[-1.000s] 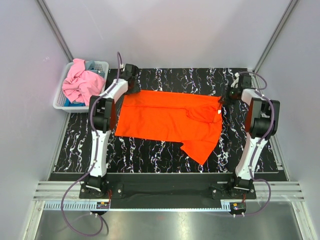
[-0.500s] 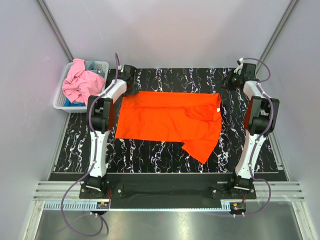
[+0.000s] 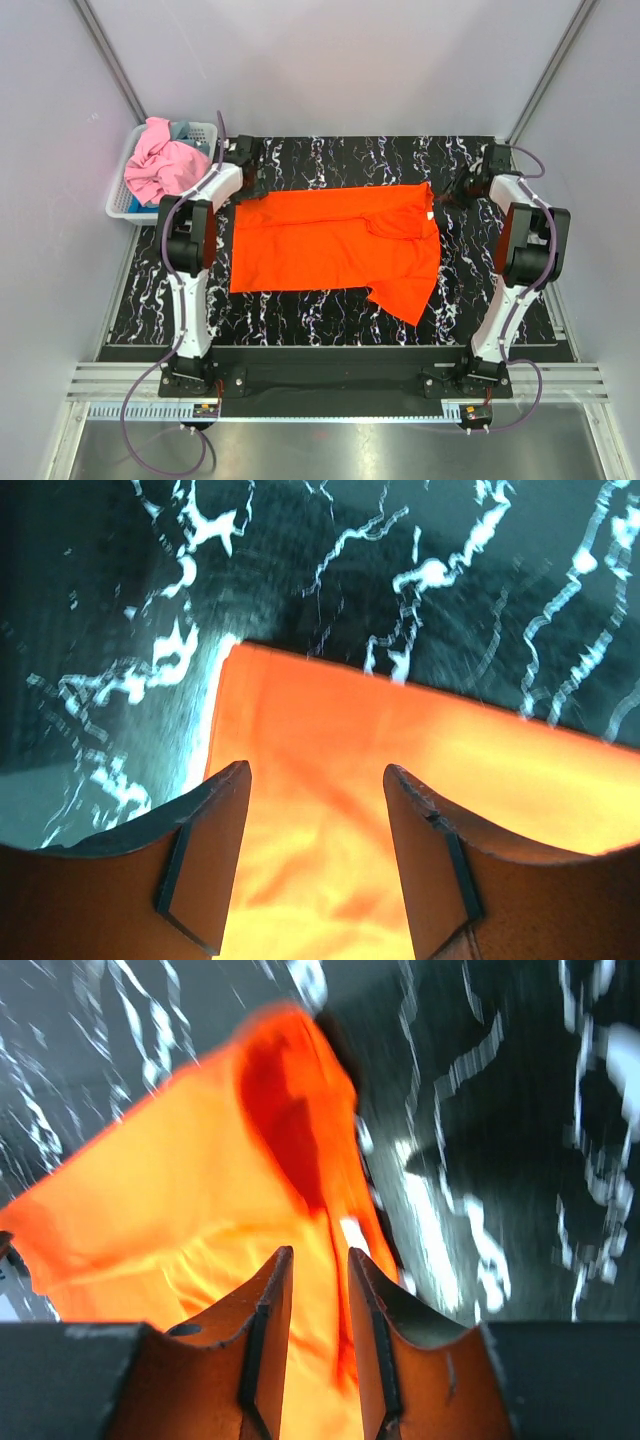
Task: Fold and stack the t-shirts
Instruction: Fold the tshirt
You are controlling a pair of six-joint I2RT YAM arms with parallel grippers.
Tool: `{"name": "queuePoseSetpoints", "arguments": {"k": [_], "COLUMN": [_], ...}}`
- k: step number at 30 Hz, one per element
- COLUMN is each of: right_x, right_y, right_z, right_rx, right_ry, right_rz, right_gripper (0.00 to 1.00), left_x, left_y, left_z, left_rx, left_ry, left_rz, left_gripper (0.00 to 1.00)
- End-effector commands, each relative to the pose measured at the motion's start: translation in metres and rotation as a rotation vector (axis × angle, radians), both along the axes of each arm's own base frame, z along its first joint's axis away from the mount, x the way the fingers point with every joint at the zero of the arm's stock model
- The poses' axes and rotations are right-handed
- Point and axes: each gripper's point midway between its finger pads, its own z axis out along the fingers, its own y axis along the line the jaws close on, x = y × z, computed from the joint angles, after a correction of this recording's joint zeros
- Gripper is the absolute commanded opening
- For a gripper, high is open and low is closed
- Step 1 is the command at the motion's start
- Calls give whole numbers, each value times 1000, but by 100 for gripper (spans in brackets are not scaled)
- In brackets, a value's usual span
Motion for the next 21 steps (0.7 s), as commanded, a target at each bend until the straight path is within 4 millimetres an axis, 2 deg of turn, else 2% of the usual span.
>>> {"name": "queuePoseSetpoints", "arguments": {"k": [1,3,4,5,6,7,13,15,18,21], "right_x": [-20,-33,-38,-45,-48,-50,-58,-60,-63,-66], "right_y": [8,20,25,27,32,35,51,50,47,46], "right_z": [20,16,20,15,18,17,3,-4,-12,-19], "right_rx": [3,13,10,8,-8,-10,-33,-62,-90,-91], "right_ry": [6,29,27,50,46,54,126,146,175,195], "right_rz": [-30,-9,-1,-4,2,-5,-67,-94,-129,-151], "right_gripper": [35,35,35,36,35,35,34,34,35,35], "left_x": [6,-1,-5,-8,-16,-21,-63,-78,-91,-97], "left_y": [-12,-27,-34,-43,-63,-74,-171,-203,-230,-245], "left_z": [66,70,81,84,80,90,94,94,92,84], "left_rx": [-35,-65,-89,-112,-158,-181,-346,-391,-413,-412], "left_ry": [-148,-152,-174,-181,-174,-194,-191,-187,-180,-160], "left_rz": [-40,-92,-121,-154,-214,-246,-493,-559,-610,-637], "left_gripper": [62,62,61,61,61,61,60,60,60,60]}}
